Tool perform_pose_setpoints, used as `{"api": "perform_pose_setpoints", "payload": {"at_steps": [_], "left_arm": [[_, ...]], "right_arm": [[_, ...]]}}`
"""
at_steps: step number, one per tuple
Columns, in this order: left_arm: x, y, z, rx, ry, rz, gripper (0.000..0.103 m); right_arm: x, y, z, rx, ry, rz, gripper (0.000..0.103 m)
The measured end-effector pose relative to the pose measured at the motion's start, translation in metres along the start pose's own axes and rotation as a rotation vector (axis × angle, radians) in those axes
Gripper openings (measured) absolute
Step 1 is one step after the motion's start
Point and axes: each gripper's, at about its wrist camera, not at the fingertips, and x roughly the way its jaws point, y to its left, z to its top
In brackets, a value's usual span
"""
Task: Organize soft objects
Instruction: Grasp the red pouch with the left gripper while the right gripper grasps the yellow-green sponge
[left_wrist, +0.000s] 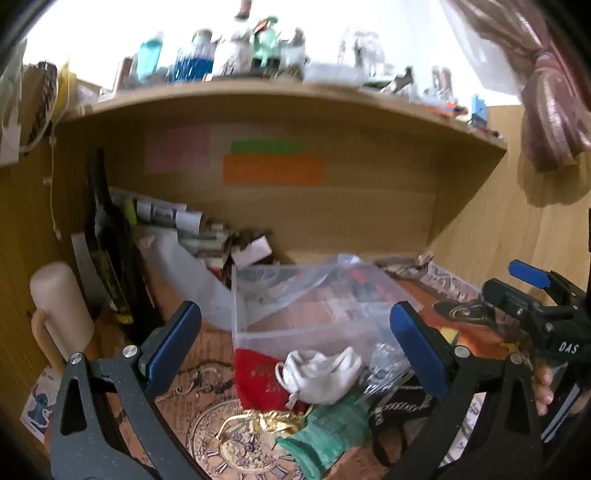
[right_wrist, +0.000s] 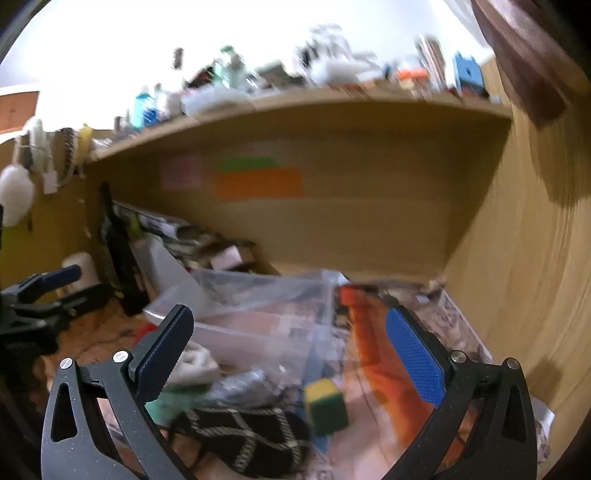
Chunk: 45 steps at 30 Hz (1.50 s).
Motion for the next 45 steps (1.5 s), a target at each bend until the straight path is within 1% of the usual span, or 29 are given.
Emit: {"api": "perform_pose_setpoints", "payload": {"at_steps": [5, 8, 9, 10, 11, 12, 14, 15, 18, 20, 22, 23, 26, 27, 28, 32, 33, 34, 35, 37, 38, 39, 45], "left_arm": [[0.029, 0.01, -0.024, -0.035, 0.099, 0.004, 0.103], [0.051, 0.027, -0.038, -0.048, 0.157, 0.008, 0.102], [0.057, 0.032, -0.041, -0.051, 0.176, 0.013, 0.099], [0.061, 0.032, -0.043, -0.052, 0.193, 0.016, 0.09], [0.067, 0.031, -0.045, -0.054, 0.223, 0.021, 0.082], [0.073, 0.035, -0.048, -0.059, 0.25, 0.019, 0.081], [0.079, 0.04, -0.054, -0.069, 0.274, 0.025, 0.081], [0.083, 0.043, -0.057, -0.071, 0.286, 0.028, 0.081], [0.093, 0.049, -0.065, -0.08, 0.333, 0.025, 0.072], [0.099, 0.052, -0.07, -0.094, 0.368, 0.005, 0.061], [0.102, 0.051, -0.074, -0.102, 0.39, -0.007, 0.055], [0.104, 0.051, -0.076, -0.104, 0.401, -0.015, 0.053], [0.109, 0.049, -0.079, -0.124, 0.412, -0.044, 0.039], [0.11, 0.048, -0.08, -0.123, 0.417, -0.055, 0.037], [0.111, 0.048, -0.08, -0.12, 0.419, -0.053, 0.037], [0.113, 0.049, -0.081, -0.127, 0.421, -0.062, 0.033], [0.114, 0.054, -0.078, -0.098, 0.43, -0.045, 0.032], [0.114, 0.054, -0.078, -0.108, 0.427, -0.049, 0.029], [0.114, 0.055, -0.078, -0.117, 0.424, -0.052, 0.026], [0.11, 0.056, -0.078, -0.139, 0.41, -0.06, 0.023], [0.106, 0.056, -0.078, -0.151, 0.399, -0.067, 0.022], [0.102, 0.055, -0.077, -0.156, 0.388, -0.069, 0.022], [0.081, 0.053, -0.065, -0.144, 0.328, -0.07, 0.015]], "right_arm": [[0.015, -0.021, -0.017, 0.021, 0.084, -0.046, 0.103], [0.024, -0.033, -0.027, 0.028, 0.126, -0.07, 0.103], [0.027, -0.036, -0.03, 0.033, 0.141, -0.073, 0.103], [0.029, -0.039, -0.032, 0.038, 0.157, -0.073, 0.103], [0.031, -0.042, -0.034, 0.043, 0.172, -0.074, 0.103], [0.033, -0.045, -0.037, 0.047, 0.184, -0.074, 0.103], [0.038, -0.05, -0.042, 0.051, 0.206, -0.074, 0.1], [0.04, -0.052, -0.043, 0.054, 0.217, -0.069, 0.097], [0.047, -0.055, -0.048, 0.064, 0.246, -0.05, 0.089], [0.051, -0.057, -0.052, 0.073, 0.265, -0.03, 0.085], [0.055, -0.056, -0.054, 0.079, 0.285, -0.011, 0.079], [0.056, -0.056, -0.056, 0.083, 0.292, 0.003, 0.079], [0.058, -0.054, -0.057, 0.092, 0.3, 0.035, 0.074], [0.058, -0.052, -0.058, 0.09, 0.301, 0.044, 0.071], [0.058, -0.05, -0.058, 0.086, 0.304, 0.05, 0.067], [0.059, -0.043, -0.058, 0.063, 0.312, 0.073, 0.059], [0.059, -0.042, -0.058, 0.058, 0.314, 0.077, 0.055], [0.06, -0.041, -0.058, 0.054, 0.315, 0.08, 0.05], [0.06, -0.04, -0.058, 0.054, 0.317, 0.086, 0.047], [0.062, -0.04, -0.058, 0.058, 0.32, 0.102, 0.035], [0.061, -0.04, -0.057, 0.06, 0.318, 0.104, 0.033], [0.061, -0.04, -0.057, 0.06, 0.315, 0.104, 0.028], [0.058, -0.042, -0.054, 0.072, 0.3, 0.083, 0.025]]}}
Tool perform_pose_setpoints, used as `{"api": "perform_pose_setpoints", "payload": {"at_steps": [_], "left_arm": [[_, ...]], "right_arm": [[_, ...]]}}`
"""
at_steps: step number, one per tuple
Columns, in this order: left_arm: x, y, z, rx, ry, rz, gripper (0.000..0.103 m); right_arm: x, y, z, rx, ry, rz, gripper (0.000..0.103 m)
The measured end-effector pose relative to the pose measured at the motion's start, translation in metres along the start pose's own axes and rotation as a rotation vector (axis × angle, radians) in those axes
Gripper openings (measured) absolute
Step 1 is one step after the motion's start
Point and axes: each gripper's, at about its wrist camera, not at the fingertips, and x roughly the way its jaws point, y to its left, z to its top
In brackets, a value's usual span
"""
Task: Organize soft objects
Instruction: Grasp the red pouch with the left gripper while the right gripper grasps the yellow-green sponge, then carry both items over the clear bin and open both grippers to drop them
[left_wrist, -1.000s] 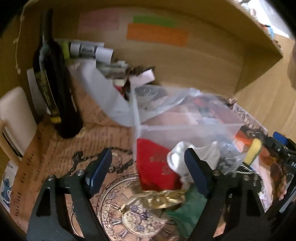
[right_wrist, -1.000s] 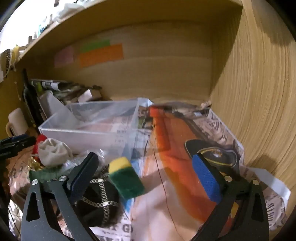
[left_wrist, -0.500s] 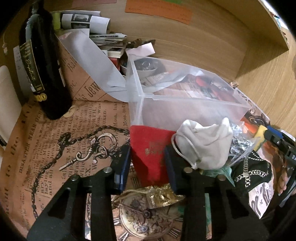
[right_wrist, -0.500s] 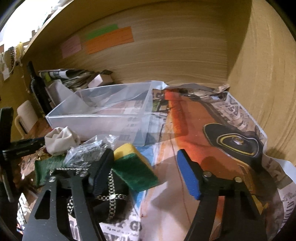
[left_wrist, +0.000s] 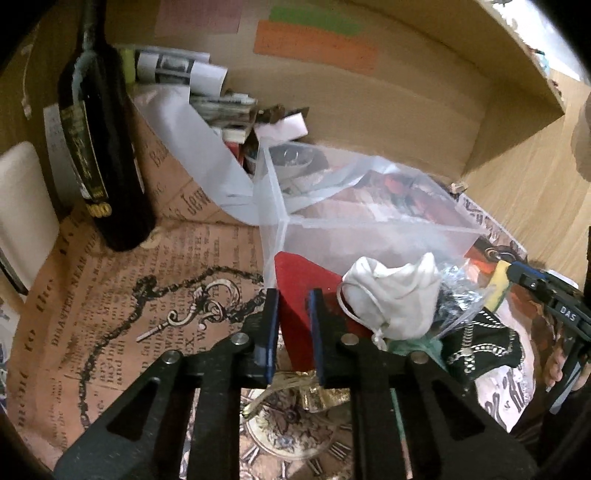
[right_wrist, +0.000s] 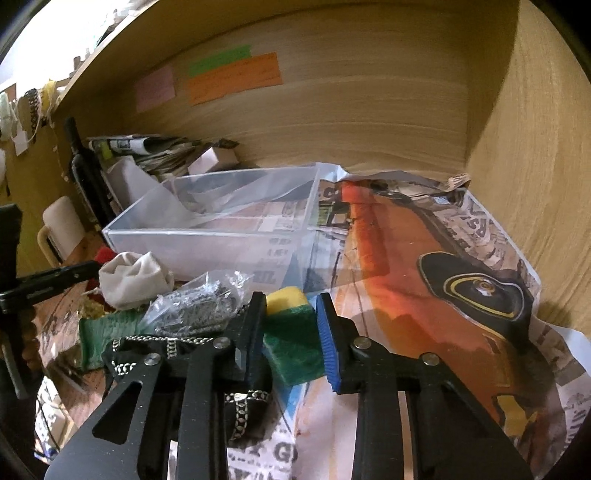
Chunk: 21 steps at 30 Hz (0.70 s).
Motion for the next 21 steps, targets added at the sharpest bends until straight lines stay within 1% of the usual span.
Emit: {"api": "perform_pose_setpoints", "payload": {"at_steps": [4, 8, 15, 21], "left_arm": [[-0.014, -0.003, 0.002, 0.022, -0.023, 0.019, 0.009], [-0.027, -0.01, 0.007, 0.042, -0.054, 0.03, 0.007], [-0.048, -0.021, 0.025, 0.094, -0.13, 0.06, 0.005], [-0.066, -0.025, 0.046, 0.115, -0.208, 0.048, 0.005]], "right_arm": [[-0.008, -0.003, 0.002, 0.007, -0.028, -0.003, 0.023], [-0.018, -0.004, 0.008, 0.015, -0.06, 0.002, 0.023], [-0.032, 0.007, 0.024, -0.007, -0.138, 0.026, 0.023], [-0.036, 0.016, 0.04, -0.021, -0.197, 0.055, 0.023]]}}
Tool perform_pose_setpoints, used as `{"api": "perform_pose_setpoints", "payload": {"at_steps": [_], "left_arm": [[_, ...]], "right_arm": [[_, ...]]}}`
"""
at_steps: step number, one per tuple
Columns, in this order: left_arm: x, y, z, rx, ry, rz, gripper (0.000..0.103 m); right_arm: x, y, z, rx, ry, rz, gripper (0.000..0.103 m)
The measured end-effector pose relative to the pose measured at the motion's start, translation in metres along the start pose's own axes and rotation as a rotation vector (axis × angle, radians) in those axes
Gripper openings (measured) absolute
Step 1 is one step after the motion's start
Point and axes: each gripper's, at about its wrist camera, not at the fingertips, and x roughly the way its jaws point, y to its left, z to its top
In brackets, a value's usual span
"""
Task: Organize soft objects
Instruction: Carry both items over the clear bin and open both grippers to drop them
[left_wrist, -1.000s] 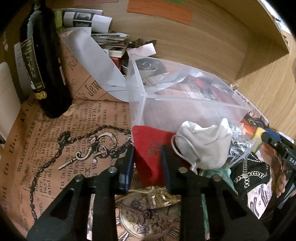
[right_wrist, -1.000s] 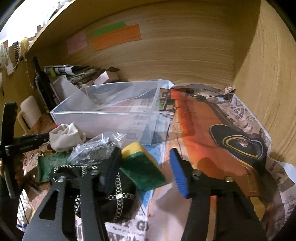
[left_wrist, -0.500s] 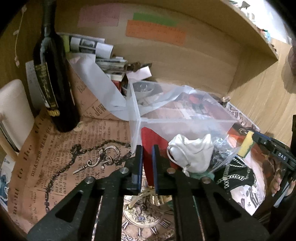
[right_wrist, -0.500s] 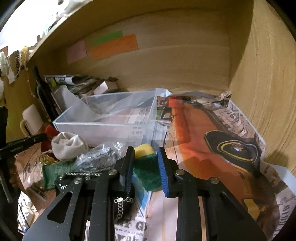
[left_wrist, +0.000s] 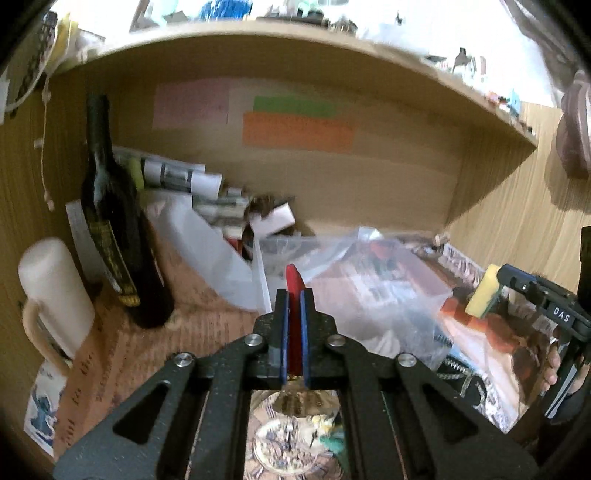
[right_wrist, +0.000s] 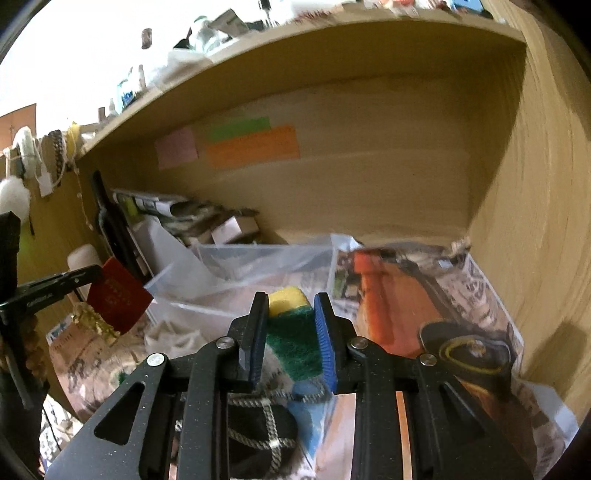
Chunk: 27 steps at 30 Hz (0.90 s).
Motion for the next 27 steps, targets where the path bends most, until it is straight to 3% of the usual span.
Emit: {"api": "perform_pose_setpoints", "payload": {"at_steps": [7, 14, 22, 27], "left_arm": [[0.0, -0.004, 0.032, 0.023, -0.066, 0.001, 0.004], [0.026, -0.012, 0.06, 0.032, -0.087, 0.005, 0.004], [0.07, -0.026, 0.072, 0.031, -0.045, -0.045, 0.004], [0.104, -0.036, 0.07, 0.029, 0.023, -0.098, 0.004]], "right_arm": [[0.006, 0.008, 0.016, -0.017, -0.041, 0.024, 0.023], [0.028, 0.019, 0.033, -0.054, -0.045, 0.042, 0.023], [0.065, 0.022, 0.042, -0.078, -0.001, 0.042, 0.023], [0.091, 0.022, 0.04, -0.088, 0.055, 0.031, 0.023]]}}
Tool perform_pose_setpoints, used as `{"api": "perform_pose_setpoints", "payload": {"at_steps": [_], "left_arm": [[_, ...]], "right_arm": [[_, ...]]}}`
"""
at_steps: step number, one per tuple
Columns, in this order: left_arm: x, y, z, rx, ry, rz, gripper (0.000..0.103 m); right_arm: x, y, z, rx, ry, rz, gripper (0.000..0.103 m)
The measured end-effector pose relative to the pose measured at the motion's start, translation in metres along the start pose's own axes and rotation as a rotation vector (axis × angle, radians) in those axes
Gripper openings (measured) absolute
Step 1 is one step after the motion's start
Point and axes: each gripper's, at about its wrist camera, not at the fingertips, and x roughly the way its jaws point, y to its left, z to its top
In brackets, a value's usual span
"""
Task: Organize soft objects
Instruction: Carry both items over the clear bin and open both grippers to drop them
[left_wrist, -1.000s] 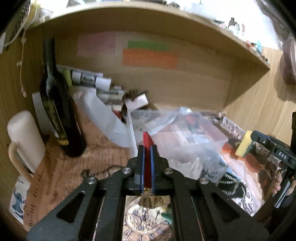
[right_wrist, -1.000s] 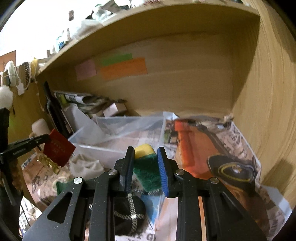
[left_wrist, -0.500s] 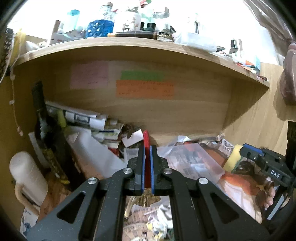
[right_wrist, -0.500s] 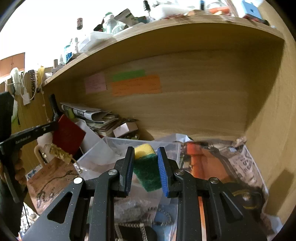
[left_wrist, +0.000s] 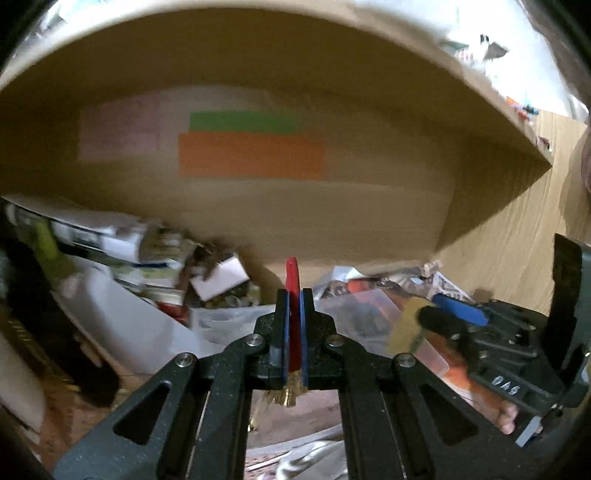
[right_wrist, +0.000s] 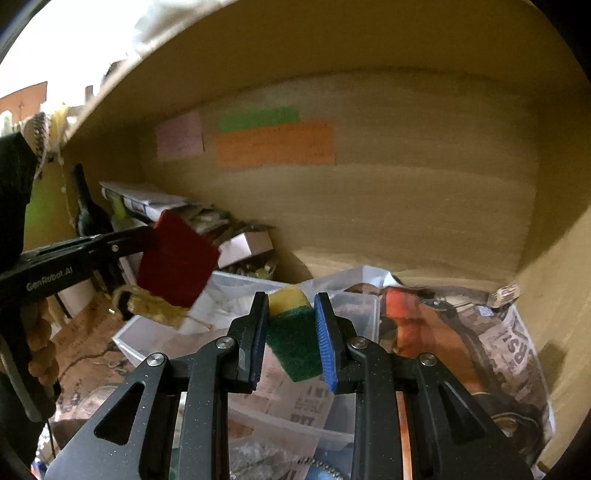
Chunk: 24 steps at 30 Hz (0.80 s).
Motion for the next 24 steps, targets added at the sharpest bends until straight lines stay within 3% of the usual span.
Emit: {"api": "perform_pose_setpoints", "payload": {"at_steps": [6, 15, 17, 19, 24], "left_arm": [[0.043, 0.004, -0.012, -0.023, 0.113, -0.039, 0.004], [0.078, 0.029, -0.038, -0.057, 0.242, 0.034, 0.004], [0.079, 0.033, -0.04, -0.058, 0.252, 0.044, 0.006], [0.075, 0.034, -0.042, -0.052, 0.252, 0.052, 0.01], [0.053, 0.029, -0.042, -0.003, 0.216, 0.079, 0.027]], "right_arm": [[0.033, -0.003, -0.008, -0.021, 0.101, -0.032, 0.023], [0.061, 0.0, -0.019, -0.039, 0.208, -0.014, 0.027], [0.063, 0.003, -0.019, -0.044, 0.22, -0.003, 0.033], [0.062, 0.004, -0.019, -0.048, 0.22, -0.003, 0.054], [0.048, 0.007, -0.013, -0.048, 0.173, -0.009, 0.061]]}}
